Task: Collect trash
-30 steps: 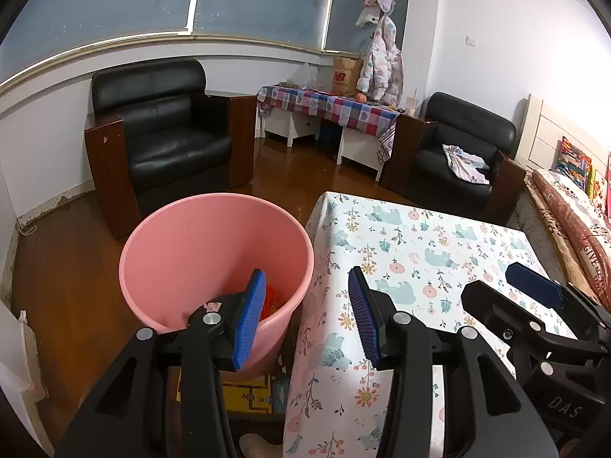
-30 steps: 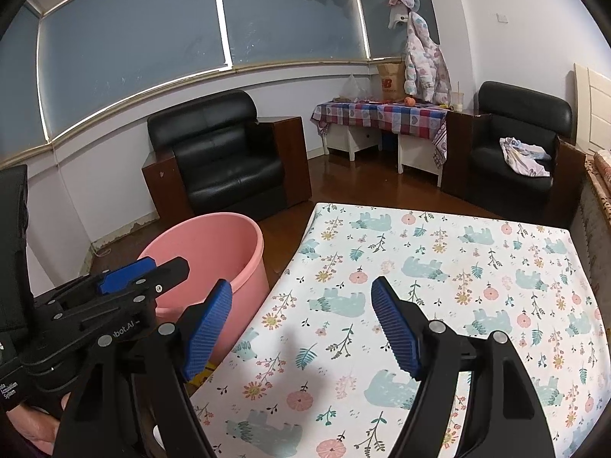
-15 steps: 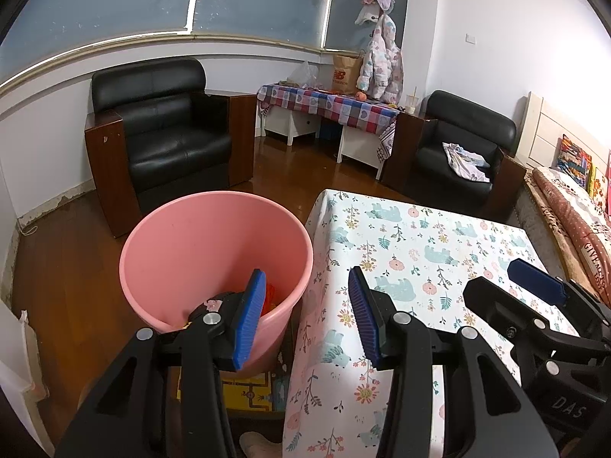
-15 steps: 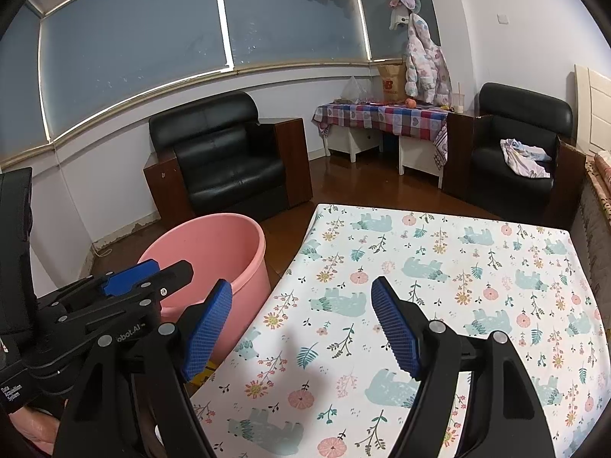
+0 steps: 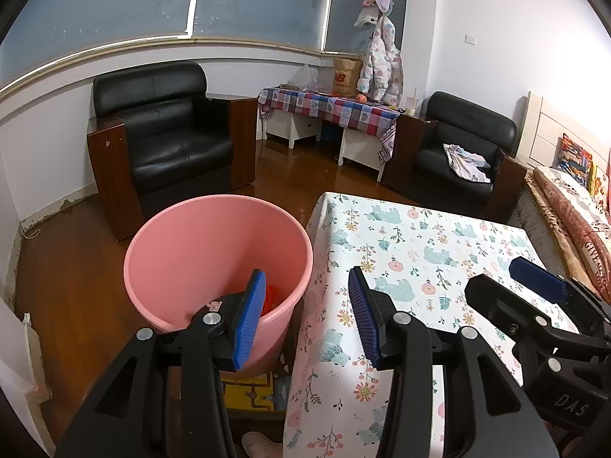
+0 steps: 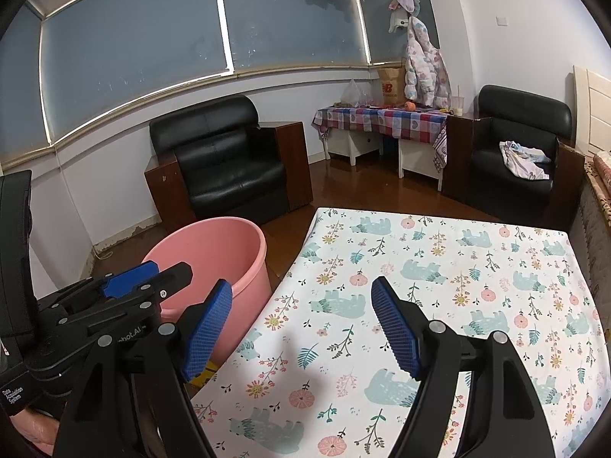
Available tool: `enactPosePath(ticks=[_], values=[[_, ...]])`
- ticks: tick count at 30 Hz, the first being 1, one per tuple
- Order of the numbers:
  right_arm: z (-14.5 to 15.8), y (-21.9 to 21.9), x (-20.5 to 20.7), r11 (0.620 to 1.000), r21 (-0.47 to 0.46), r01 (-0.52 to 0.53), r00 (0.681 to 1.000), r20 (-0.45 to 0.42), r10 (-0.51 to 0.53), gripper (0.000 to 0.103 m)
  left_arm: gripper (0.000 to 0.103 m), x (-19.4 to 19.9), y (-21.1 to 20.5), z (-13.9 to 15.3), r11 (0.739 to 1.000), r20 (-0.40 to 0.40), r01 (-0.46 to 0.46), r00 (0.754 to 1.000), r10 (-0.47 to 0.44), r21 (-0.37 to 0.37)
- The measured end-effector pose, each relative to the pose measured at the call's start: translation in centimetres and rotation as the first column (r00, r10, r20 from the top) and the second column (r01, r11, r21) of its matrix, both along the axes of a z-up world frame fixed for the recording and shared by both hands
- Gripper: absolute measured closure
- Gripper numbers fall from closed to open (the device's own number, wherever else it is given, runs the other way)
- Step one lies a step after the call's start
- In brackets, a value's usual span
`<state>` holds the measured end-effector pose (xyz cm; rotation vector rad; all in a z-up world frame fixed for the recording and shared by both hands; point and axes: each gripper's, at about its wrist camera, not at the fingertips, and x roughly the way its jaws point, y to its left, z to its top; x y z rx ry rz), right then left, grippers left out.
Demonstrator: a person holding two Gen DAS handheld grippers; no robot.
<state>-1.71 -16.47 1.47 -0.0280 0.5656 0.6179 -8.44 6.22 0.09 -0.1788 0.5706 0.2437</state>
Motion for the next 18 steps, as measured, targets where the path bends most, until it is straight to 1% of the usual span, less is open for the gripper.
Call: enactPosePath(ticks=[18], values=[[0.12, -0.2, -0.23, 1.0, 0.002, 0.0, 1.0, 0.0, 0.0, 0.029, 0.057, -0.13, -0.07, 0.13, 1.0, -0.01, -0.02, 1.0, 0.02, 0.007]])
